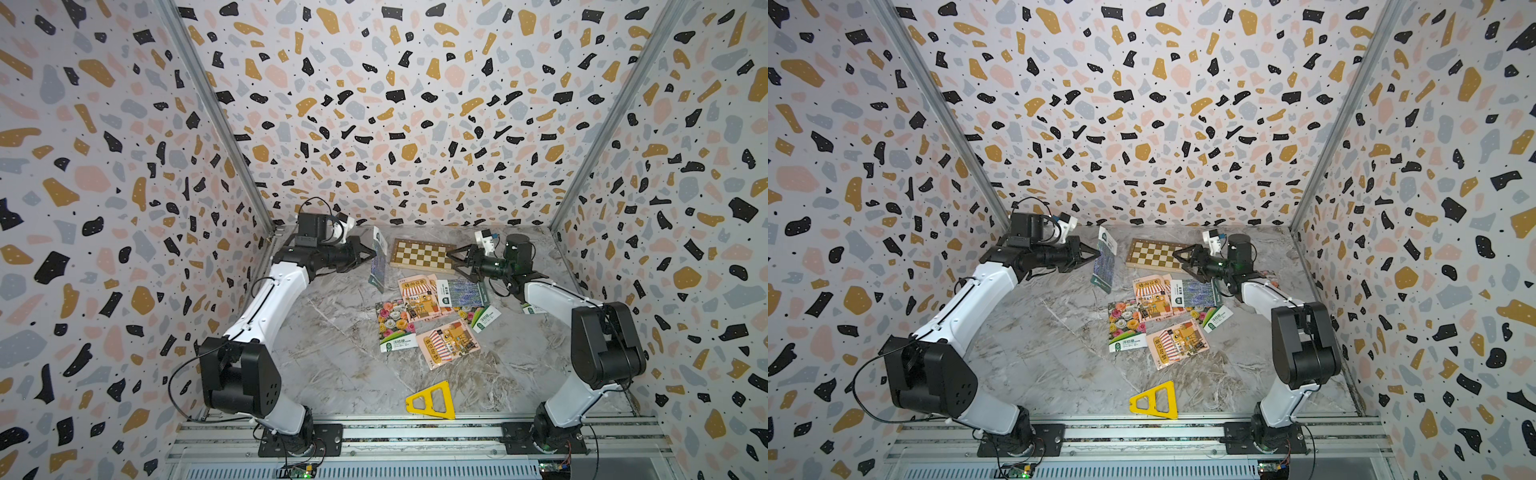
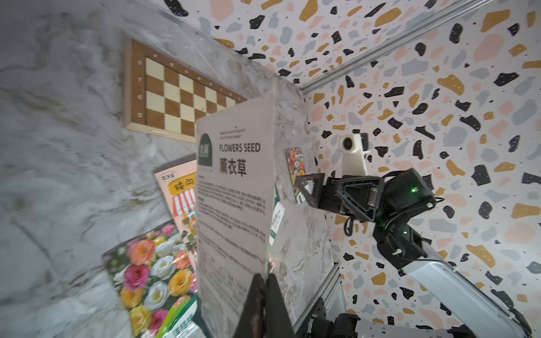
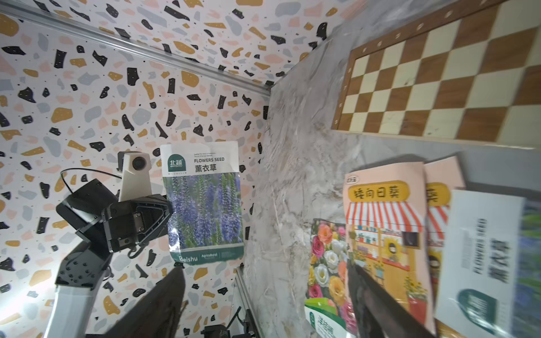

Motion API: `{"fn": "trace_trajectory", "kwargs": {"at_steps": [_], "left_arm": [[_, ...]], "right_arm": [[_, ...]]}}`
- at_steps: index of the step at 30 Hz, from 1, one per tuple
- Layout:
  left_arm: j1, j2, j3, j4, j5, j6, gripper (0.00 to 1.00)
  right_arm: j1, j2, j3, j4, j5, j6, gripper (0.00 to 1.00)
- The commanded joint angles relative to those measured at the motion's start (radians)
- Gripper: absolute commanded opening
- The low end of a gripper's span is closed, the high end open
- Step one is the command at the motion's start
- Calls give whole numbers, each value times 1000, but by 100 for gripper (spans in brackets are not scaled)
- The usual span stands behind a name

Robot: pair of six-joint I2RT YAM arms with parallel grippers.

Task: Arrange the seed packets in a row
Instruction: Pick up the seed packet from the center of the board, then place the seed packet at the center of the board.

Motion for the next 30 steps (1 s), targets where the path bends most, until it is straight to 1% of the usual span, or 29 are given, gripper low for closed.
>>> {"fn": "trace_trajectory", "kwargs": {"at_steps": [1,3,4,5,7,9,12,14,15,17,20,26,30], "left_arm": [[75,71,84,-270,-24,224,0],[116,136,157,-406,-72,331,0],[132,163,185,-454,-75,381,0],[155,189,197,-485,-49,436,0],[200,231,213,-510,-93,436,0],[234,269,225,-533,-113,488,0],[277,322,233,-547,-177,552,0],[322,357,244,-552,-221,564,0],[339,372,247,-548,-264,571,0],[364,408,262,-545,-408,598,0],[380,460,286,-555,-554,637,0],[382,474,235,-418,-747,682,0],[382,480,194,-328,-846,711,0]], "right_arm": [[-39,-84,-12,-128,39,-172,90],[-60,-100,-25,-154,45,-203,90],[-71,-105,-30,-160,44,-211,90],[-83,-112,-38,-162,41,-211,90],[-108,-125,-57,-141,11,-189,90],[-126,-143,-74,-119,2,-175,90],[-141,-157,-73,-118,3,-169,90],[-151,-157,-73,-102,-11,-153,90],[-154,-157,-77,-91,-14,-141,90],[-158,-159,-91,-66,-17,-116,90],[-163,-157,-106,-40,-26,-87,90],[-163,-168,-113,-32,-18,-77,89],[-163,-172,-114,-32,-7,-79,89]]}}
